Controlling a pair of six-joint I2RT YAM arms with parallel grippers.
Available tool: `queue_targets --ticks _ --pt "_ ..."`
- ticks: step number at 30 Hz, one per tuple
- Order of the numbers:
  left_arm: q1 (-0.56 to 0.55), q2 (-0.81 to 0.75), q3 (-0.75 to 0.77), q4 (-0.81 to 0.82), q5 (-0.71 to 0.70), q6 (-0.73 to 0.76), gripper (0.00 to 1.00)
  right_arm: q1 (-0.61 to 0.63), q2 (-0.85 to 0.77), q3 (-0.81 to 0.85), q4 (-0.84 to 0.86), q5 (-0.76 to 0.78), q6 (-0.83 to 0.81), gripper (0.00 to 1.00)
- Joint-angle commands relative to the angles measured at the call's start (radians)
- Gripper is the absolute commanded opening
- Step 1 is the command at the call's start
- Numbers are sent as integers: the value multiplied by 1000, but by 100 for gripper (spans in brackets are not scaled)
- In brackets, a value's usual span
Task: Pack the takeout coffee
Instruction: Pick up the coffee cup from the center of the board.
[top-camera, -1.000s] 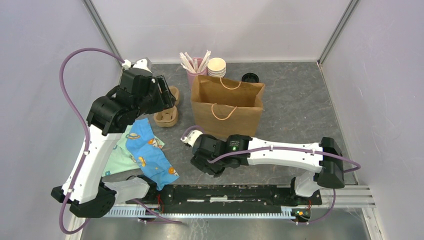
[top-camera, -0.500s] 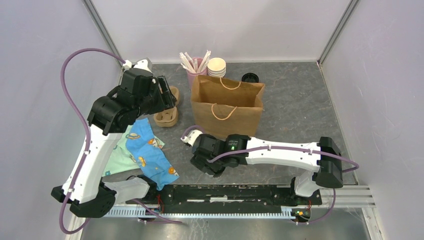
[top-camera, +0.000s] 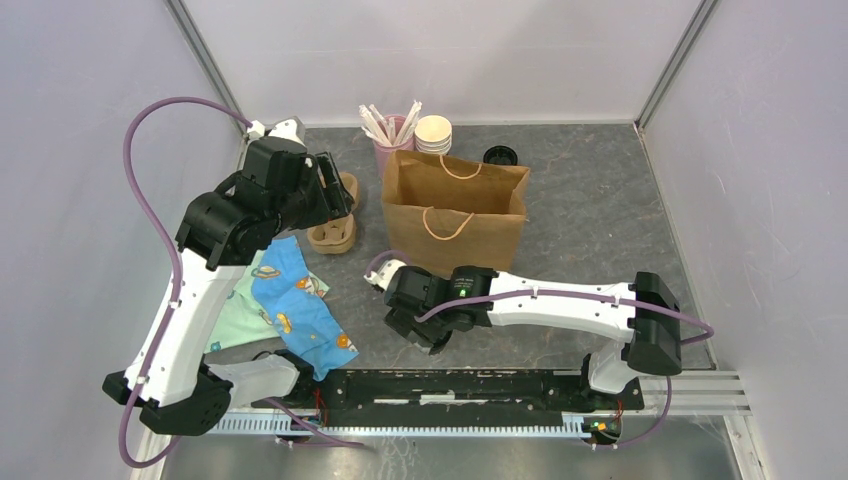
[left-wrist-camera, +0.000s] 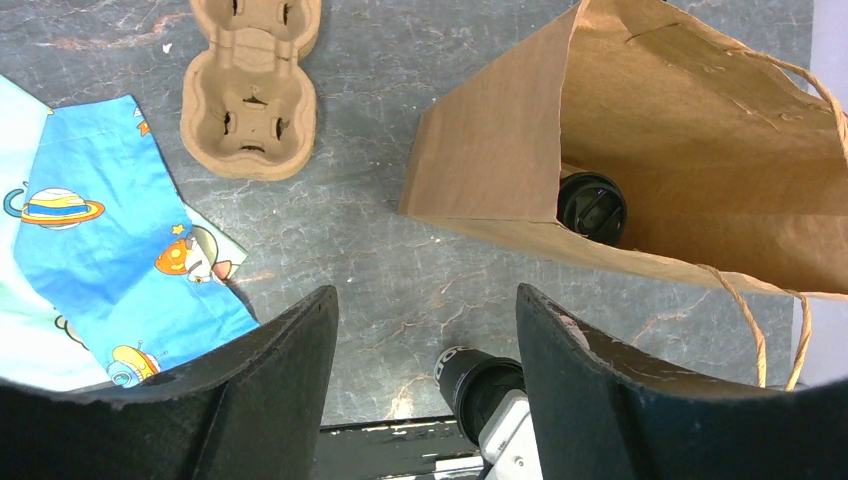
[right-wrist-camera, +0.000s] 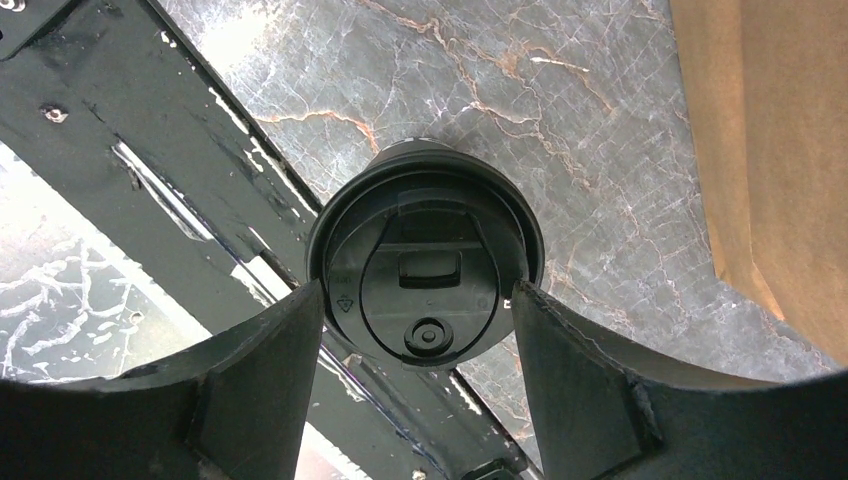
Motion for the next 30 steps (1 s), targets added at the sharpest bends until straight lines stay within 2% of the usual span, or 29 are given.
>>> queue_targets --ticks 1,12,20,30 --pt "-1 -4 6 24 -9 34 72 -1 5 -7 -17 -6 15 75" --pt "0 2 0 25 -2 29 72 0 19 -18 -18 7 -6 78" --pt "0 14 7 25 4 29 72 -1 7 69 -64 25 -10 78" --pt "0 38 23 35 13 40 72 -1 9 8 -30 15 -33 83"
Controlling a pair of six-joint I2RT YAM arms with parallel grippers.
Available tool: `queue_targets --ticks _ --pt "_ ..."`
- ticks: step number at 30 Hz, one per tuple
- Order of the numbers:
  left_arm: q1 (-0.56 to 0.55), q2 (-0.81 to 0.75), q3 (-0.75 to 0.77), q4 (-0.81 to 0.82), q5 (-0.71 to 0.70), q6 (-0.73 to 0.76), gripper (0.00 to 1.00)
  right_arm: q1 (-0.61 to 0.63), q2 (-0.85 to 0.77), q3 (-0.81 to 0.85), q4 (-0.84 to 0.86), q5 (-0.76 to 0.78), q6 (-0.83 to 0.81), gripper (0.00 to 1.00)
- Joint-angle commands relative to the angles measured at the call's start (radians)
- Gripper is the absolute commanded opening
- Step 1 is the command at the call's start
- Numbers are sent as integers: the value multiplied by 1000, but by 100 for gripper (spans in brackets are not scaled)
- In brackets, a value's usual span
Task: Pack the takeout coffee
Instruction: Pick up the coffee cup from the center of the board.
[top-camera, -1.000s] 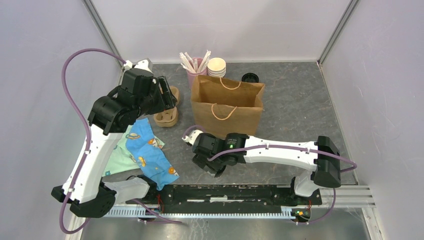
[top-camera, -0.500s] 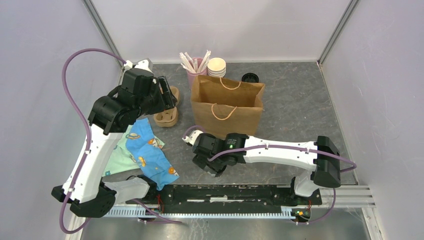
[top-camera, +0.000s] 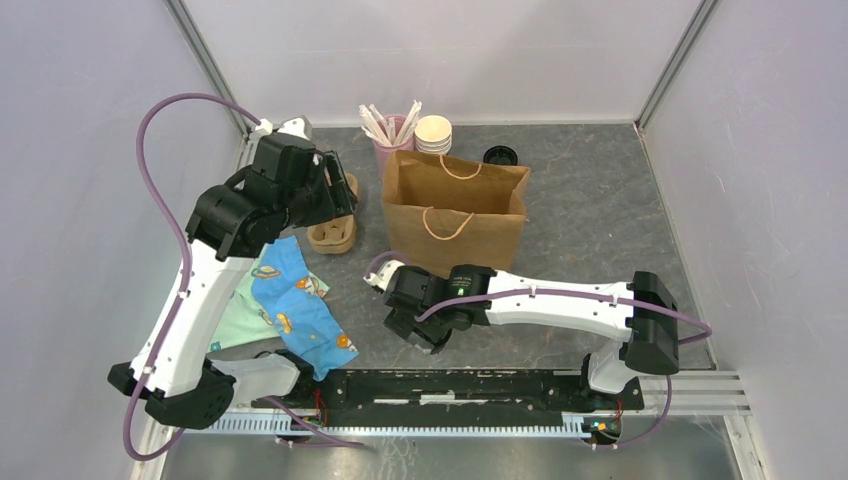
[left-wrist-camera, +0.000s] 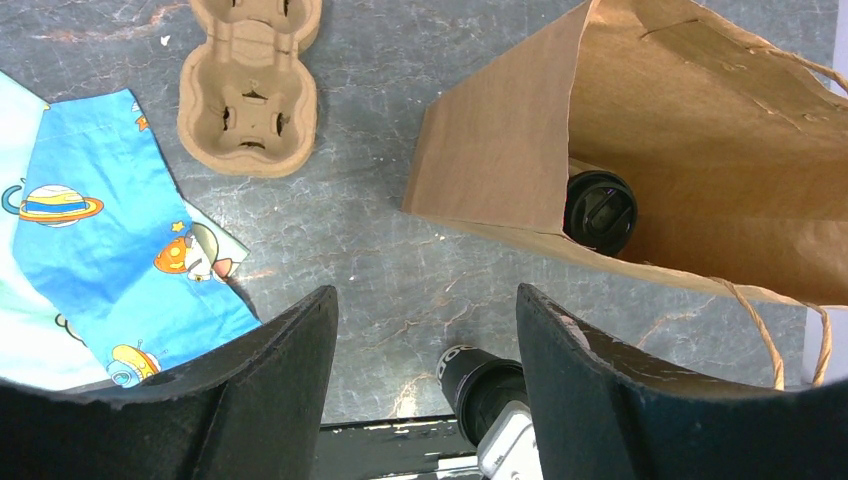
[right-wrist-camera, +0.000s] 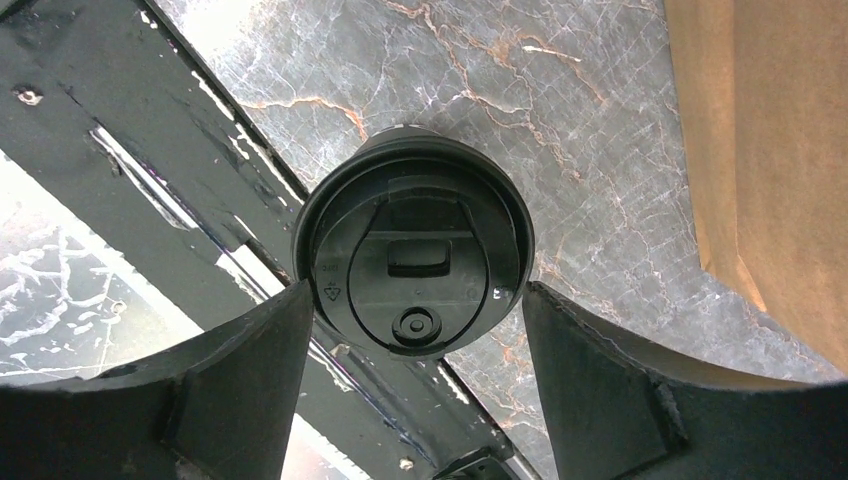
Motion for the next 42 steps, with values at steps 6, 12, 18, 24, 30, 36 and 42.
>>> queue_targets --ticks 6,12,18,24,30,36,42 --pt "0 10 19 35 17 35 72 -8 7 -28 22 9 -27 83" --pt "0 4 11 35 16 31 72 -11 9 -30 27 12 -36 80" --pt "0 10 -4 50 21 24 72 -12 7 -38 19 11 -39 77" --pt "0 13 -13 66 31 20 73 -13 -6 -61 16 17 -44 76" --pt "0 15 -15 79 36 15 73 -23 -25 -82 20 12 -46 75" --pt "0 9 -26 83 44 10 73 -27 -33 -108 36 -10 -51 77" --pt "0 0 -37 84 48 6 73 -30 -42 -124 54 -39 -50 68"
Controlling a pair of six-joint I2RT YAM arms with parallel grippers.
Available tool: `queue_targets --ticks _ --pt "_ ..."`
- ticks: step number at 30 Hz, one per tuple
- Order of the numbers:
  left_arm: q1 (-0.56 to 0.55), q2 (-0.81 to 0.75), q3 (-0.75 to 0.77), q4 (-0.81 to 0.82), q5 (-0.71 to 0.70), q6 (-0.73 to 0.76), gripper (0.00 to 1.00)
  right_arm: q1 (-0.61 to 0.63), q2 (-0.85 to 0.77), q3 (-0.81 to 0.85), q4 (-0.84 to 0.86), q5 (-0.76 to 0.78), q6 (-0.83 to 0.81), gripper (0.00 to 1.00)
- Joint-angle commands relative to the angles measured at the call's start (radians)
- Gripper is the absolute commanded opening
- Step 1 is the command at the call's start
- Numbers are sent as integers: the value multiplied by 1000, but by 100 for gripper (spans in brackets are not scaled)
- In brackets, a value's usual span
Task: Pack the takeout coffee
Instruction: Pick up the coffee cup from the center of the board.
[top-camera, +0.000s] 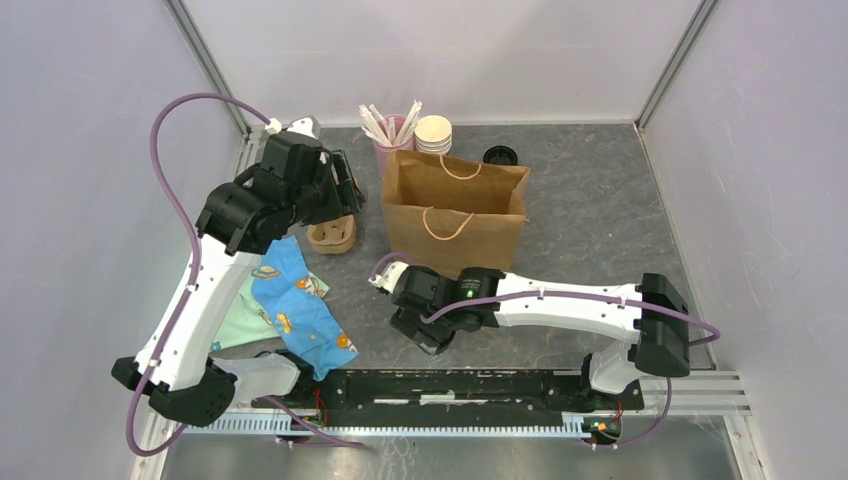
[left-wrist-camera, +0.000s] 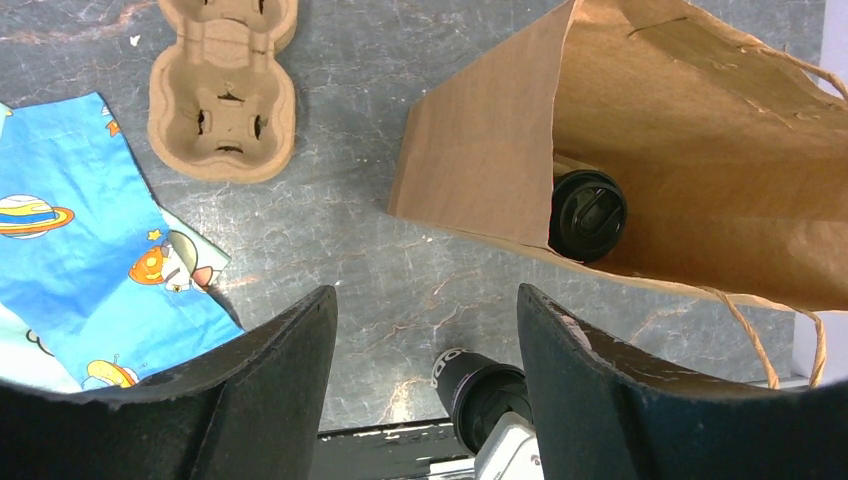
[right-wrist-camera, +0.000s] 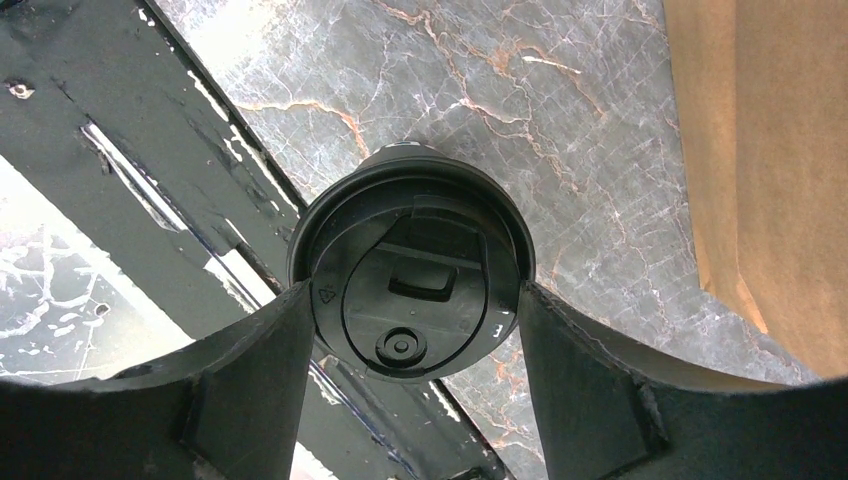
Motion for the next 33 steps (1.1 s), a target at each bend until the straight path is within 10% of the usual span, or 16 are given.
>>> queue_targets --ticks 1,14,26,33 --pt "-1 -17 -7 33 22 7 73 -10 4 -24 -36 -17 -6 64" --pt "0 -5 -17 136 97 -33 77 -9 -232 25 -13 12 -100 0" --pt "10 139 82 175 172 -25 70 -9 -556 150 2 -90 -174 0" --pt "22 236 150 167 163 50 69 -10 -566 382 82 110 -238 0"
